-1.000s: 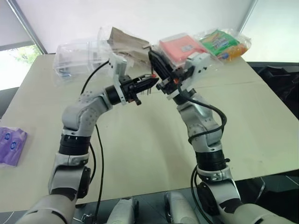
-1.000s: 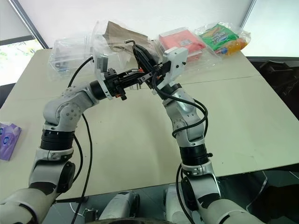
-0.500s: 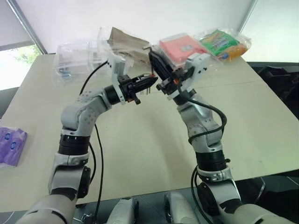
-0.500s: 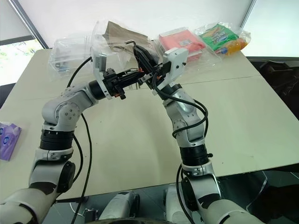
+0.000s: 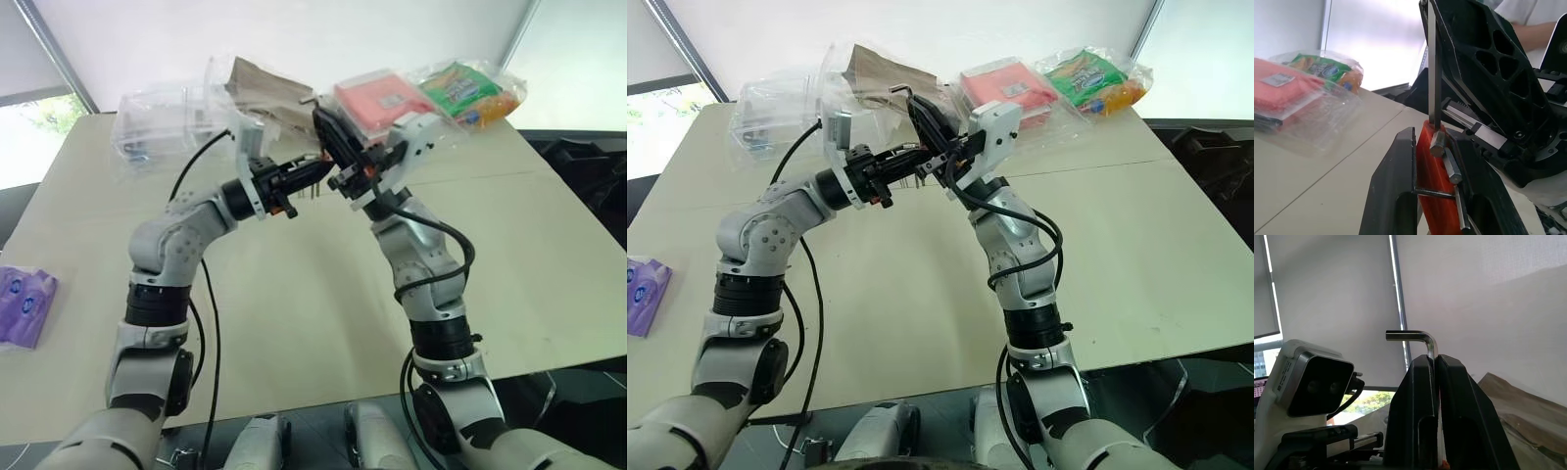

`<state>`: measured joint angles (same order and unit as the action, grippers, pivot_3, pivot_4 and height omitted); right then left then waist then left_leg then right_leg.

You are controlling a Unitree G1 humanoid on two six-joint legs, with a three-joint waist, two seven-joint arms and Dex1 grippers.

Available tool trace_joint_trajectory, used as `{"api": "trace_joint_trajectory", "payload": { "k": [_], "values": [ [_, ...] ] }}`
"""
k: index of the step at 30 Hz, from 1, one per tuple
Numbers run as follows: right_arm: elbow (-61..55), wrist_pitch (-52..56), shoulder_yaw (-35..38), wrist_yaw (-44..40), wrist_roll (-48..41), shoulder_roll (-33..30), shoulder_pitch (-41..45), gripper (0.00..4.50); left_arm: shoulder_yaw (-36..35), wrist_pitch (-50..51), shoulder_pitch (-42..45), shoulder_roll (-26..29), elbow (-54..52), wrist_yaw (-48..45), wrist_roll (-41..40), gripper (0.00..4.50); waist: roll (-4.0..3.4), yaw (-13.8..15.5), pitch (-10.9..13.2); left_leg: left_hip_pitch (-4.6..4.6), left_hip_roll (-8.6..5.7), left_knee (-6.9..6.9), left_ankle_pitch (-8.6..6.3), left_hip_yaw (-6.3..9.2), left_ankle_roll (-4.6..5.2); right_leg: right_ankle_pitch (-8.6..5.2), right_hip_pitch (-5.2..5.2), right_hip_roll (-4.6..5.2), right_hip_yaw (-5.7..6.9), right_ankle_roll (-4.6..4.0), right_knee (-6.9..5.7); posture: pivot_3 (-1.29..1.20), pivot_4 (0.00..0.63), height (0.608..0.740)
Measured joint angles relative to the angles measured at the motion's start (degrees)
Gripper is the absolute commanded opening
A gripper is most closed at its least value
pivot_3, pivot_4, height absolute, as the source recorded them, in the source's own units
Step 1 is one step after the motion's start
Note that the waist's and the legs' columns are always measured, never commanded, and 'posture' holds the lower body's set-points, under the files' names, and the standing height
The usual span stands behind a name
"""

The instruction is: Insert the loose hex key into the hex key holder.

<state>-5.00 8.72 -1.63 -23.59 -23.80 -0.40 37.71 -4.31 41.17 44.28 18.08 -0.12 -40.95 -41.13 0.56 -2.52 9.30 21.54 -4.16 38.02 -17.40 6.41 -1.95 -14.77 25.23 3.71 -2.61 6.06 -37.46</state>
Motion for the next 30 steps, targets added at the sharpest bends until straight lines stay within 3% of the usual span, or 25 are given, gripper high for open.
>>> {"api": "trace_joint_trajectory", "payload": {
  "k": [30],
  "values": [
    [-3.97,1.66,-1.57,-0.63,1.16,-1.96,-3.29,0.03,0.31,-0.43,0.39,1.08,0.12,-1.40,2.57,0.27,0.00,0.03,0.00,0.00,0.00,0.00,0.00,-0.01,0.00,0.00,0.00,0.00,0.00,0.00,0.00,0.00,0.150,0.740]
  ]
}}
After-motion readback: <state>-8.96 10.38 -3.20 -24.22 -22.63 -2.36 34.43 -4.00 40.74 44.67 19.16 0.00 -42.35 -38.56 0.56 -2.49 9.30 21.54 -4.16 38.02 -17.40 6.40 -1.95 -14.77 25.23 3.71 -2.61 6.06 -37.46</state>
